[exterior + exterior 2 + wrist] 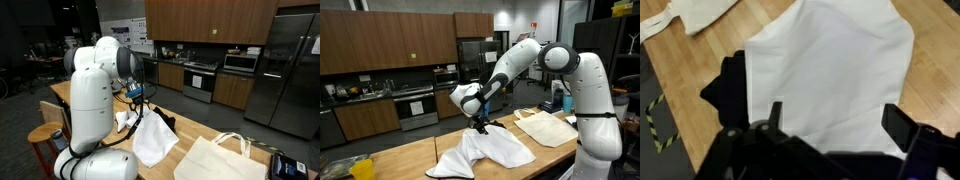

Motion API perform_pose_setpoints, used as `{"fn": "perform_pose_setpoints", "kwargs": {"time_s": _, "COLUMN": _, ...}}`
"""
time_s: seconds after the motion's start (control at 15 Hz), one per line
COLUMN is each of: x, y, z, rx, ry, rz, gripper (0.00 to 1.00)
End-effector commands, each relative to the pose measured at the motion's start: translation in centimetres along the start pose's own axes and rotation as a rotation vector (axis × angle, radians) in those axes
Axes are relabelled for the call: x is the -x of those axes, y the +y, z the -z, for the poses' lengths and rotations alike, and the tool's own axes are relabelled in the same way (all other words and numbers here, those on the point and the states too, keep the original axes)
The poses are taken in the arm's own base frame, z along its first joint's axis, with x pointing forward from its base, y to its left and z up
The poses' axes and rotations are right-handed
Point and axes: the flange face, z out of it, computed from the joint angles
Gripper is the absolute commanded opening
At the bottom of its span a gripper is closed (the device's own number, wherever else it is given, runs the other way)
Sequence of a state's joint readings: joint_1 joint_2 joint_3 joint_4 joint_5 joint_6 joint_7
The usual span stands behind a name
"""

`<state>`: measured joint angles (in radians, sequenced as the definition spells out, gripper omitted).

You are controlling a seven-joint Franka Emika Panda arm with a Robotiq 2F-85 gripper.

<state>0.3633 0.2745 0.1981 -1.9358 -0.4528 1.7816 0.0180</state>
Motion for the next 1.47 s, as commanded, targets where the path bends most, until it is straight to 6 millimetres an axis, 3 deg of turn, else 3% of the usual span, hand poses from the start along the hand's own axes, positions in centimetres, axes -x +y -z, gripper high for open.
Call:
{"fn": "perform_pose_setpoints", "kwargs": {"time_s": 0.0, "x": 5.0, "y": 1.8, "z": 0.2, "rx": 0.098, "ry": 0.097, "rz": 0.093, "gripper": 1.0}}
{"fn": "perform_pose_setpoints", "kwargs": {"time_s": 0.27, "x": 8.2, "y": 3.7, "z": -1.4, "rx": 0.058, "ry": 0.254, "rz": -0.053, "gripper": 1.0}}
{"fn": "perform_pose_setpoints", "kwargs": {"time_s": 0.67, "x": 11.3, "y": 6.2, "z": -5.9, "rx": -0.07, "ry": 0.468, "rz": -0.19, "gripper": 1.0}}
{"fn": "perform_pose_setpoints", "kwargs": {"time_s": 1.0, "x": 11.2, "y": 7.6, "z": -9.0, "rx": -0.201, "ry": 0.512, "rz": -0.25, "gripper": 1.0}}
{"fn": "perform_pose_setpoints", "kwargs": {"time_s": 1.4, "x": 9.6, "y": 8.1, "z": -10.1, "rx": -0.289, "ry": 0.521, "rz": -0.152, "gripper": 1.0}}
